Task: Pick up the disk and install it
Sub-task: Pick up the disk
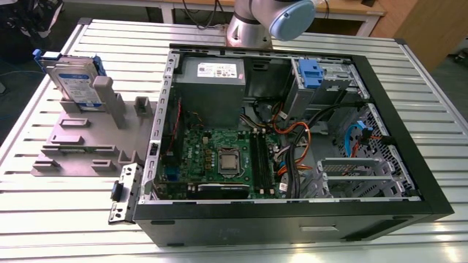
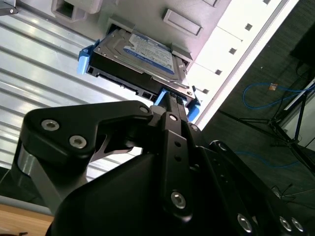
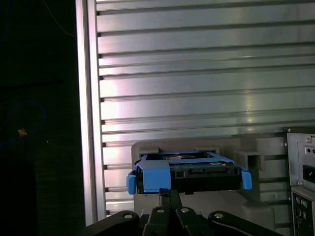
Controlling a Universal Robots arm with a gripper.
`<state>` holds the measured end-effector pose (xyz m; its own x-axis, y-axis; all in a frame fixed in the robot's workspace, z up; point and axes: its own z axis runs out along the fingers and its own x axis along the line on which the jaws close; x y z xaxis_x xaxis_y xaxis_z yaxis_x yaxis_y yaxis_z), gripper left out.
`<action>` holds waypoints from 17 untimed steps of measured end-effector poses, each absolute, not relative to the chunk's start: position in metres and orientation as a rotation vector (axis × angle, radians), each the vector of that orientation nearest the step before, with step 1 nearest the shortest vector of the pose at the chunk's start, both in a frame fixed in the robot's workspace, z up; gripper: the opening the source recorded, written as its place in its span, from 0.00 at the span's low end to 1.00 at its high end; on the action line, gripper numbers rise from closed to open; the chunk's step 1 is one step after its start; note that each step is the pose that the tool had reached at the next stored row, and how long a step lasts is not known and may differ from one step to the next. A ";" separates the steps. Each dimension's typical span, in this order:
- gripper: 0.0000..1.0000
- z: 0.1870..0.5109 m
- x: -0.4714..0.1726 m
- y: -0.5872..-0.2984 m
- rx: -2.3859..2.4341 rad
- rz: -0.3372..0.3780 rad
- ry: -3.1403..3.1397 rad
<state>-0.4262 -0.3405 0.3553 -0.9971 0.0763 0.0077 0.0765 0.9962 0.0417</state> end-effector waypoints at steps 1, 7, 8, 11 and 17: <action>0.11 0.355 -0.426 -0.341 -0.120 -0.066 -3.133; 0.11 0.355 -0.426 -0.340 -0.070 -0.066 -3.134; 0.11 0.355 -0.426 -0.340 -0.048 -0.066 -3.134; 0.11 0.355 -0.426 -0.341 0.030 -0.065 -3.133; 0.11 0.355 -0.426 -0.340 0.196 -0.065 -3.125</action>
<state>-0.4263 -0.3405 0.3553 -0.9921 -0.1253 0.0076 -0.1249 0.9913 0.0418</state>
